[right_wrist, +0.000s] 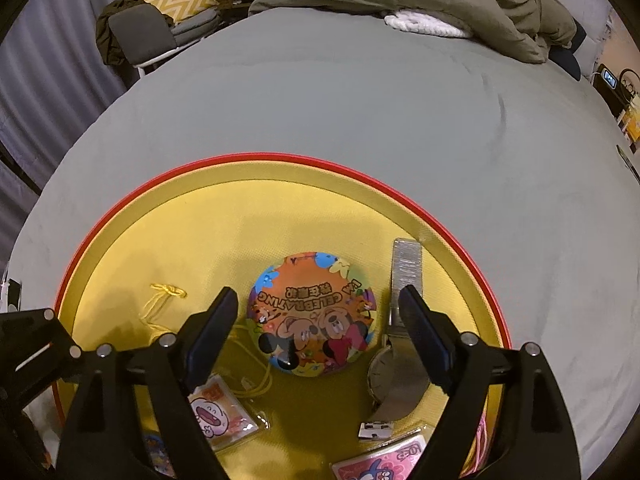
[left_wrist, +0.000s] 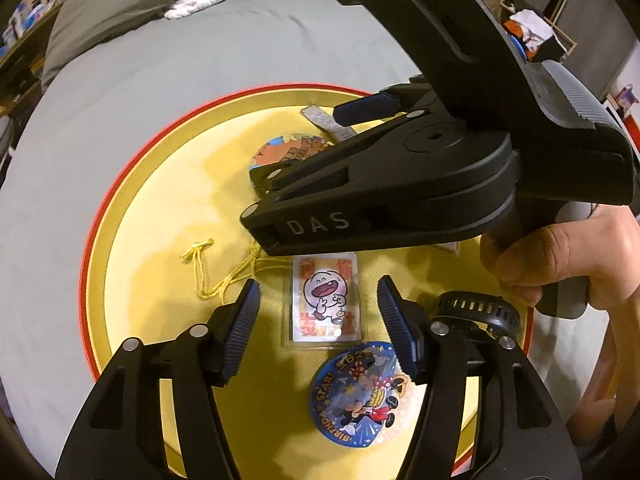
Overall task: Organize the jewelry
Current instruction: 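Open the left gripper over the tray while the right gripper drops the orange badge, then move the left tool to the silver pin badge while the right tool reaches the white headband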
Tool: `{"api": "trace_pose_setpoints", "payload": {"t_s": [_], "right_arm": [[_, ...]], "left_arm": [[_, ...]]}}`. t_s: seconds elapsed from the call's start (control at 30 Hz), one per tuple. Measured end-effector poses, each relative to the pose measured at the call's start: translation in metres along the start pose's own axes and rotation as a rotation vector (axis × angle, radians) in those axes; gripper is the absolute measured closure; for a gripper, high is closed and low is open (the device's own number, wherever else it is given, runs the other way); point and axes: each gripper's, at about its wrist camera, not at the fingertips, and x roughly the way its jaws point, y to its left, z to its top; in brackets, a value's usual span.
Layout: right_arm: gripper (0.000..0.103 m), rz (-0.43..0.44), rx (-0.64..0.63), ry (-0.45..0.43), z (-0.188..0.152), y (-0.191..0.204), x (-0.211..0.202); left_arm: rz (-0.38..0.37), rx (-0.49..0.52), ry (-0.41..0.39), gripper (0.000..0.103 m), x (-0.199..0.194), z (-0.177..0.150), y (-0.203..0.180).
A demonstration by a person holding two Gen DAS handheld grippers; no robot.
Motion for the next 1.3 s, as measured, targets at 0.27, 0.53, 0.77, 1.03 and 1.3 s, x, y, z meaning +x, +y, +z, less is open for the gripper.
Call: {"api": "trace_pose_setpoints", "payload": {"t_s": [0.27,0.53,0.77,1.03,1.3], "right_arm": [[0.025,-0.014,-0.009,-0.015,-0.001,0.004,-0.010],[0.025,-0.057,0.039,-0.045,0.002,0.003,-0.027],[0.017,-0.112,0.032,-0.108,0.003,0.017,-0.052],[0.014,-0.091,-0.001,-0.172,0.002,0.048,-0.079],[0.009,-0.003,0.000,-0.206,0.004,0.085,-0.089]], "left_arm": [[0.026,-0.004,-0.014,0.032,-0.010,-0.006,0.011],[0.114,-0.015,-0.084,0.006,-0.038,-0.007,0.025],[0.138,-0.047,-0.114,0.006,-0.062,-0.016,0.040],[0.172,-0.096,-0.144,0.006,-0.094,-0.040,0.065],[0.201,-0.153,-0.196,0.006,-0.130,-0.065,0.098]]}}
